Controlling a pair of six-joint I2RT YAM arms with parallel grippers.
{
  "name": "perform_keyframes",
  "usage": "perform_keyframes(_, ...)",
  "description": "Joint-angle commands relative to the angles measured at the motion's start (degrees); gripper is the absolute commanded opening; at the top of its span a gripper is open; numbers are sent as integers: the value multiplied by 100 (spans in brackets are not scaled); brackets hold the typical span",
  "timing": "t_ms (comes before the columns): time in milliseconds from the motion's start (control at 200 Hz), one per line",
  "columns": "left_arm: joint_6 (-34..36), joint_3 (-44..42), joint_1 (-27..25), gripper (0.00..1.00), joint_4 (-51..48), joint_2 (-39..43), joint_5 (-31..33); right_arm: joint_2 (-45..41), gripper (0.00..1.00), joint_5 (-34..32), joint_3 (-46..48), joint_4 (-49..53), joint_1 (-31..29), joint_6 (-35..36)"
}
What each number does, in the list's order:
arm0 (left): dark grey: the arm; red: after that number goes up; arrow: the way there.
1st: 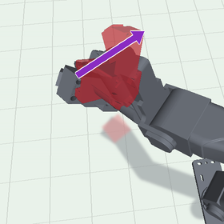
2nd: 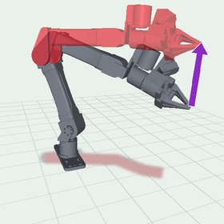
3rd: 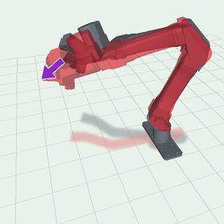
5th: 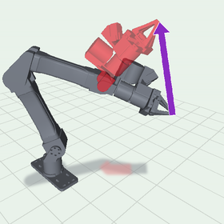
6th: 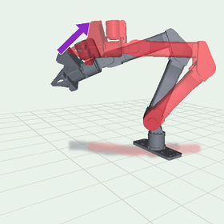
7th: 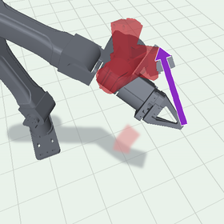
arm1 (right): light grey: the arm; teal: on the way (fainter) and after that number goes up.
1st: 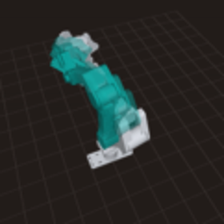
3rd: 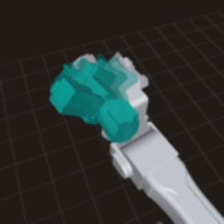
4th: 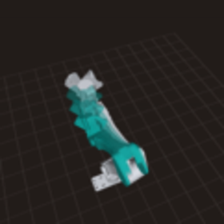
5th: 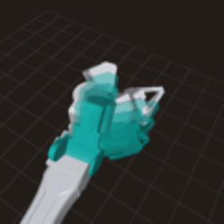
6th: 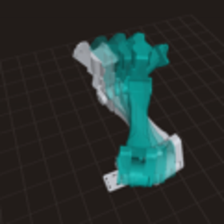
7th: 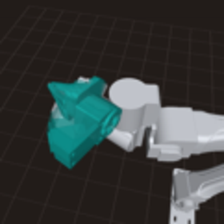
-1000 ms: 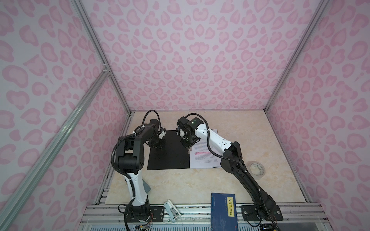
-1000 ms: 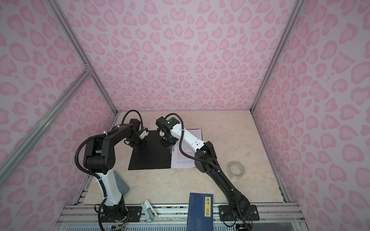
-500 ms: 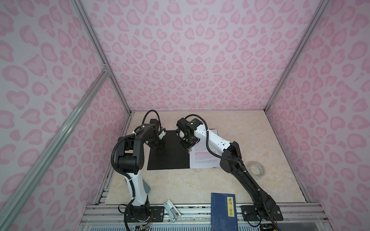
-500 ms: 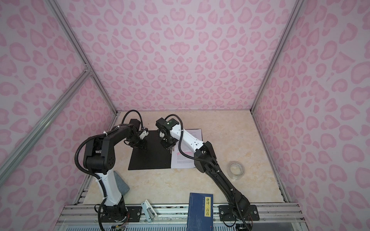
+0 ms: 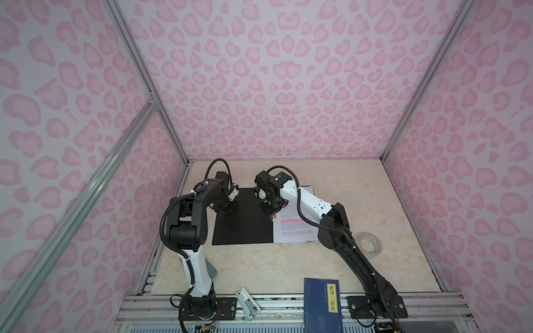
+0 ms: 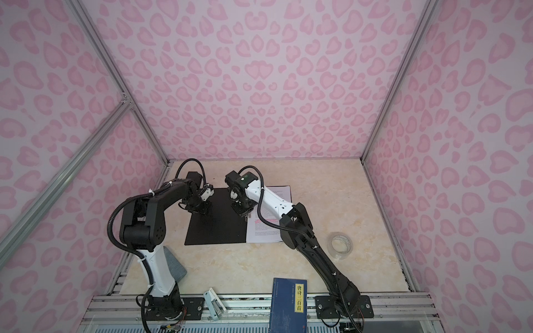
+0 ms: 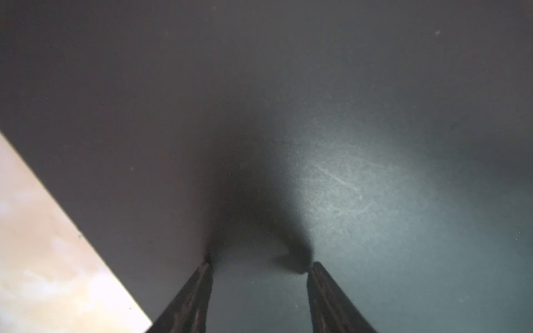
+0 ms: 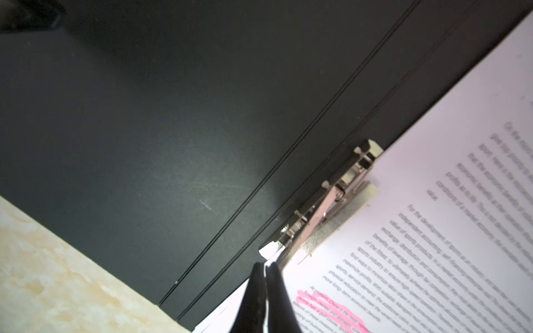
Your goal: Put the files into the folder
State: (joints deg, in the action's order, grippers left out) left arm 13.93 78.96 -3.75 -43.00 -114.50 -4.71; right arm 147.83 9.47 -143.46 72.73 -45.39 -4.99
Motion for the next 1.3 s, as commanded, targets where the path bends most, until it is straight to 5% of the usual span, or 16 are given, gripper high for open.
perform_keyframes(0,-22,-48,10,58,-107,-132,4,-29,7,8,198,215,12,-94)
perform_keyframes(1295,-75,79,15,58,-231,-204,23,-378,6,293,1749,-714,144,-341)
